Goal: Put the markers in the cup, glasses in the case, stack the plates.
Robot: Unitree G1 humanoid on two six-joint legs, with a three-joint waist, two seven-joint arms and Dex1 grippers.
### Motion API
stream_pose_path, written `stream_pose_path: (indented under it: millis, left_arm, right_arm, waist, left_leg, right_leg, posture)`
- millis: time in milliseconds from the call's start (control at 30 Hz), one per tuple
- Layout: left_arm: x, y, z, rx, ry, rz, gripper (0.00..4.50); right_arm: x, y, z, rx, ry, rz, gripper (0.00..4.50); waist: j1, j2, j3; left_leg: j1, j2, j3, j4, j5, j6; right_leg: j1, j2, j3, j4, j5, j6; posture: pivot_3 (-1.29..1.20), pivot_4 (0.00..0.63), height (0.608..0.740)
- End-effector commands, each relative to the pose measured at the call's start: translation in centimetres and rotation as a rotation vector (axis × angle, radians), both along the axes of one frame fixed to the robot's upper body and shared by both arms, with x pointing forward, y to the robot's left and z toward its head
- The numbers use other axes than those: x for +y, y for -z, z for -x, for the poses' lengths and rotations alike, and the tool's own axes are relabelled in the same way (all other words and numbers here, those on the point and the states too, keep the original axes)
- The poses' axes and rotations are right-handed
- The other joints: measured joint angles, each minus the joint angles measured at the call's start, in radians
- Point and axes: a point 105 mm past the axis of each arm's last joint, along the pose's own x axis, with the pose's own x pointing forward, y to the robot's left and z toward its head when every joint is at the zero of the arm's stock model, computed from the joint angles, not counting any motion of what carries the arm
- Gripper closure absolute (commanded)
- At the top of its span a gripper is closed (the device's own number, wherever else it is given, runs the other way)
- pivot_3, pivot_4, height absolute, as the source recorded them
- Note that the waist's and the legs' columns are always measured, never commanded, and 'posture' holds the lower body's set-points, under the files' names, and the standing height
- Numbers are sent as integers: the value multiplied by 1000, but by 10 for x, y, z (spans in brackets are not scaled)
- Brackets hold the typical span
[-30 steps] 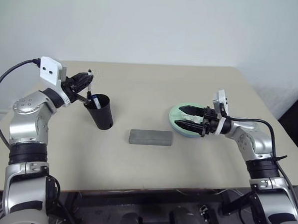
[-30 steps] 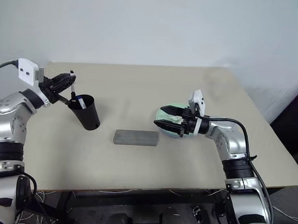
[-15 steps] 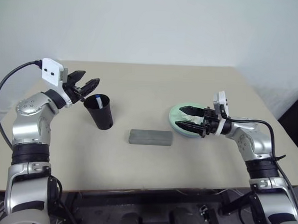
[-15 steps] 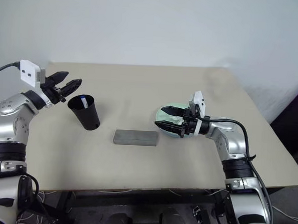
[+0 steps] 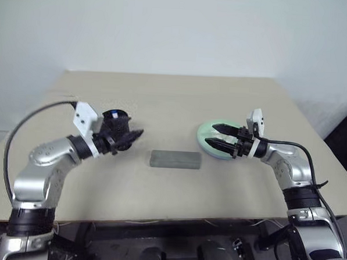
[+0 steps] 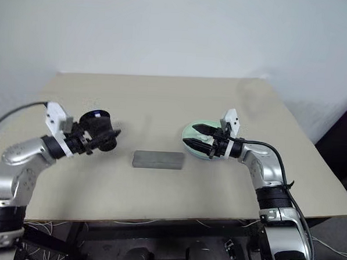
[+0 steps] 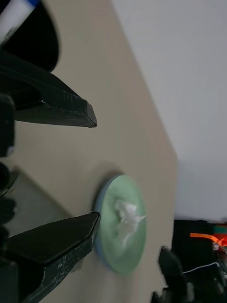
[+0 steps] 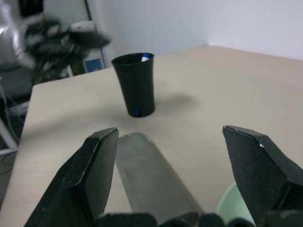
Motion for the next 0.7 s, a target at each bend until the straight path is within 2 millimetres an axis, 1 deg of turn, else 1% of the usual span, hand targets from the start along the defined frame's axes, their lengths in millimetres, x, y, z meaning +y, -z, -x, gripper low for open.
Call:
stream_pose_path:
  millis: [33,133,267,367,500,600,700]
  left_arm:
    - [-7,6,-2,-77,-33,-55,1547]
    - [-7,17,-8,-89,-87,2,1547]
    - [-6,16,-20,-136,-169,83,1547]
    - [-6,17,-23,-142,-186,102,1547]
    - [-8,19,-25,-141,-192,101,1547]
    - [-11,26,-23,-127,-200,101,1547]
    - [-18,29,-22,-118,-186,91,1547]
  right_arm:
    - [-12,0,-3,-58,59,46,681]
    - [-20,12,-3,-68,90,99,681]
    - [-37,16,-4,-66,147,107,681]
    - [-45,20,-3,-62,169,117,681]
    - [-47,22,2,-51,170,119,681]
    - [-46,25,6,-45,172,126,681]
    - [-42,19,6,-51,166,124,681]
  waist:
    - [-1,0,0]
    - [-1,0,0]
    - [-2,0,0]
    - [-2,0,0]
    - [-3,0,0]
    - [-2,0,0]
    - [-2,0,0]
  left_leg:
    - [1,0,1,0,0,0]
    - [9,0,2,-1,0,0]
    - [10,0,3,-1,0,0]
    - [10,0,3,-1,0,0]
    - [10,0,3,-2,0,0]
    - [9,0,4,-3,0,0]
    - [10,0,4,-3,0,0]
  right_leg:
    - [1,0,0,0,0,0]
    - [9,0,1,-2,-1,-1]
    - [10,0,2,-2,-1,-1]
    - [10,1,2,-2,0,0]
    - [9,1,3,-4,0,0]
    - [9,1,3,-4,0,0]
    - [9,1,4,-4,0,0]
  posture:
    - [0,0,740]
    - [0,0,740]
    - [0,0,740]
    - [0,0,740]
    - [0,0,740]
    - [0,0,740]
    - [0,0,740]
